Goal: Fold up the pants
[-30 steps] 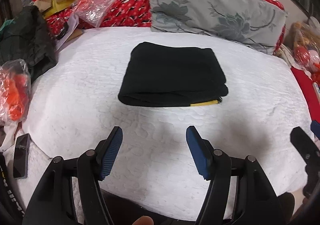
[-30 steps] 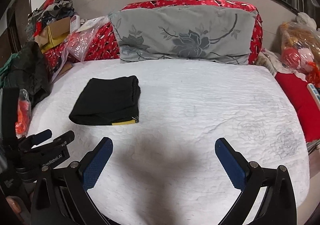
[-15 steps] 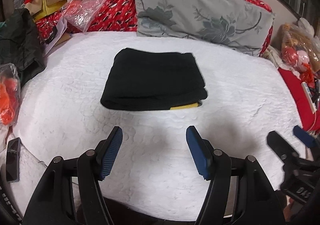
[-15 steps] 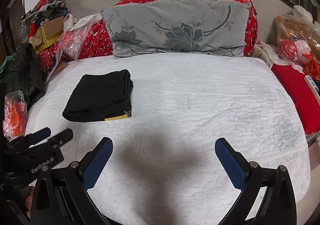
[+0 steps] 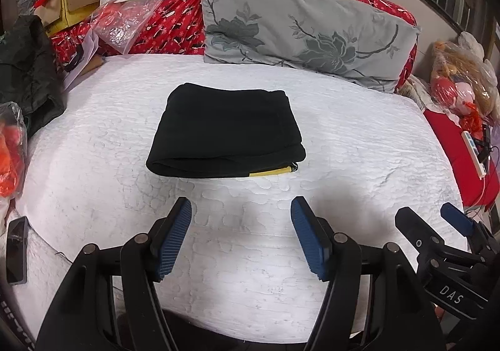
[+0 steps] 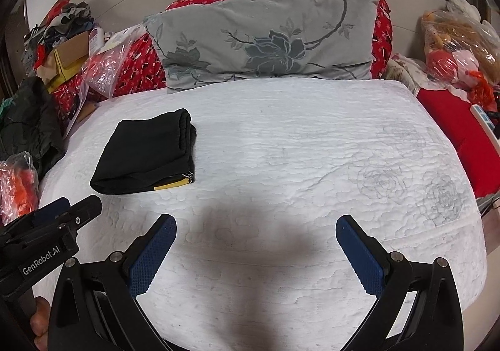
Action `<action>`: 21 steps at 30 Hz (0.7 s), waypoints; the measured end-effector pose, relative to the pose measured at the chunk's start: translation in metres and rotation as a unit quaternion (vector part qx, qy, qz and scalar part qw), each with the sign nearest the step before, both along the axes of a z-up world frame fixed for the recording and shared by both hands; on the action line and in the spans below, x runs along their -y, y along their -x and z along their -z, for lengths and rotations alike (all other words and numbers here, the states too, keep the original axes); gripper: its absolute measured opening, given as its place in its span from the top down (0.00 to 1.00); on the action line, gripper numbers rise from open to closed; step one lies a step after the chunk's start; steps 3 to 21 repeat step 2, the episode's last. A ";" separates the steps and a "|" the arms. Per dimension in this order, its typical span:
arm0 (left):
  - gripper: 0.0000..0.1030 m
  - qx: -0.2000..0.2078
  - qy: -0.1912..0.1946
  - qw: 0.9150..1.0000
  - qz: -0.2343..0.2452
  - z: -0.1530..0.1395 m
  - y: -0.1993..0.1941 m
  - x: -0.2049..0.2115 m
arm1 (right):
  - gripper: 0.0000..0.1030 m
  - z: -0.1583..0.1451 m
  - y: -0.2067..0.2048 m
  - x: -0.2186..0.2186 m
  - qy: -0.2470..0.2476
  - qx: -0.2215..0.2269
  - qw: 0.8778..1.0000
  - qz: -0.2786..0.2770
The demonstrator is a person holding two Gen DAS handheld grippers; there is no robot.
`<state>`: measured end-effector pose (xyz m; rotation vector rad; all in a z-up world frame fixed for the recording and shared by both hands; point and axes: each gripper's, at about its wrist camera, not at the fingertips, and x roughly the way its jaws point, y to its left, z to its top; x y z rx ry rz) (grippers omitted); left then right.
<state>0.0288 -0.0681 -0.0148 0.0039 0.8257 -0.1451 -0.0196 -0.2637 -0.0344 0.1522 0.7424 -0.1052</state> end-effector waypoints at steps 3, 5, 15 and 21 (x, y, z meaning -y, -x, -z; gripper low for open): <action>0.36 0.001 -0.002 1.000 -0.002 0.000 0.000 0.000 | 0.00 0.000 0.000 0.000 0.000 0.000 1.000 0.001; 0.36 0.001 -0.002 1.000 -0.002 0.000 0.000 0.000 | 0.00 0.000 0.000 0.000 0.000 0.000 1.000 0.001; 0.36 0.001 -0.002 1.000 -0.002 0.000 0.000 0.000 | 0.00 0.000 0.000 0.000 0.000 0.000 1.000 0.001; 0.36 0.001 -0.002 1.000 -0.002 0.000 0.000 0.000 | 0.00 0.000 0.000 0.000 0.000 0.000 1.000 0.001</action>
